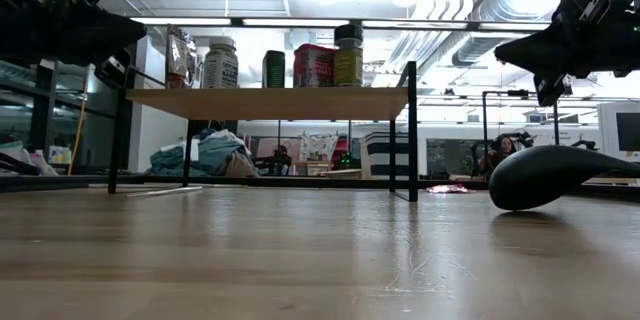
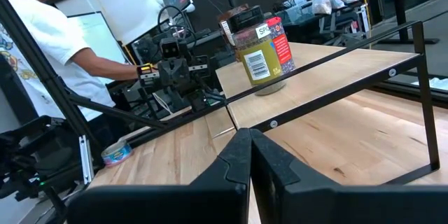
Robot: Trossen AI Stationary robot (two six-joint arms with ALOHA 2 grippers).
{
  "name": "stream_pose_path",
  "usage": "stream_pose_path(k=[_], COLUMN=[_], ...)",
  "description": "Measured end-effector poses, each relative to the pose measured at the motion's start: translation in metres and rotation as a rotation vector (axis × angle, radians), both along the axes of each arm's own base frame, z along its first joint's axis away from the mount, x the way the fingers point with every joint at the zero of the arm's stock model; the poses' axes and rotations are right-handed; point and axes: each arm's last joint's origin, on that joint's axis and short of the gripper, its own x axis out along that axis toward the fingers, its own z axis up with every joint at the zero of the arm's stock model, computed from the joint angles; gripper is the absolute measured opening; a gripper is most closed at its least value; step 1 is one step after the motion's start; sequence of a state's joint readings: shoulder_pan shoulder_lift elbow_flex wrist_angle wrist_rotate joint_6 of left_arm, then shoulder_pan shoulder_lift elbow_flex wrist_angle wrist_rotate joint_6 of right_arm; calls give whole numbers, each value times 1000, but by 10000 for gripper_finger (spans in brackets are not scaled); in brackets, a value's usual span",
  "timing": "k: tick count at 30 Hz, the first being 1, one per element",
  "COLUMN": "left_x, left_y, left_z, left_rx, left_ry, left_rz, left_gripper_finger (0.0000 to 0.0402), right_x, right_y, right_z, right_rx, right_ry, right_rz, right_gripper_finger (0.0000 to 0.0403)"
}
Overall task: Shelf spices
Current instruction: Return to Home Position
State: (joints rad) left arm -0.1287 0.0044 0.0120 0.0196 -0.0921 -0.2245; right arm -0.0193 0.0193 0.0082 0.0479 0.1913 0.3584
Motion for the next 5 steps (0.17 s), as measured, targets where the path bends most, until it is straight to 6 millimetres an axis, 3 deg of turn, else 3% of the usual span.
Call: stream_pose_path(k=[5], left_x=[0], left_y=[0], left_z=[0], left_rx=[0], left_ry=[0], left_rz=[0], left_gripper_finger=[1], right_x=[0], right_y=[0], right_z=[0], right_rx=[0], right_ry=[0], right_rz=[0], right_gripper_finger=[0])
